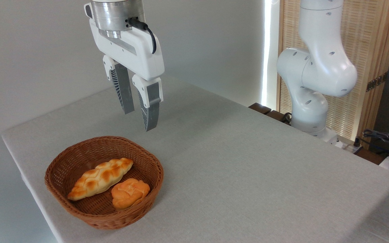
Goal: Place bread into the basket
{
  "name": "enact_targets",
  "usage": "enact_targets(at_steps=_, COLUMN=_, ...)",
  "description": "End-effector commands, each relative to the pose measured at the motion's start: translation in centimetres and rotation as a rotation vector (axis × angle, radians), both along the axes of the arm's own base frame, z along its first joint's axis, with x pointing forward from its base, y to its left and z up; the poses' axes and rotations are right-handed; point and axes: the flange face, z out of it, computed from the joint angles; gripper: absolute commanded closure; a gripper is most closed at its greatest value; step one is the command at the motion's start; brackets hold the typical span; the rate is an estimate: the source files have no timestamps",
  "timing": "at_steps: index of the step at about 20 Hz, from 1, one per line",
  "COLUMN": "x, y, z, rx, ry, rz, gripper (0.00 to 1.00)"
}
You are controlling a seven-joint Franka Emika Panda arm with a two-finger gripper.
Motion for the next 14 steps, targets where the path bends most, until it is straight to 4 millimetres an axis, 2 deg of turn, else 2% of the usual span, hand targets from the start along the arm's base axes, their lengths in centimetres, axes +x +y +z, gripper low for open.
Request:
enact_targets(at_steps=1, x=-0.45, y=0.72, z=0.18, rx=0.054, ry=0.009, rz=0.010, gripper=0.00)
enact_targets(at_steps=14, x=-0.44, y=0.92, z=0.18, rx=0.057, ry=0.011, rz=0.037, gripper=0.00)
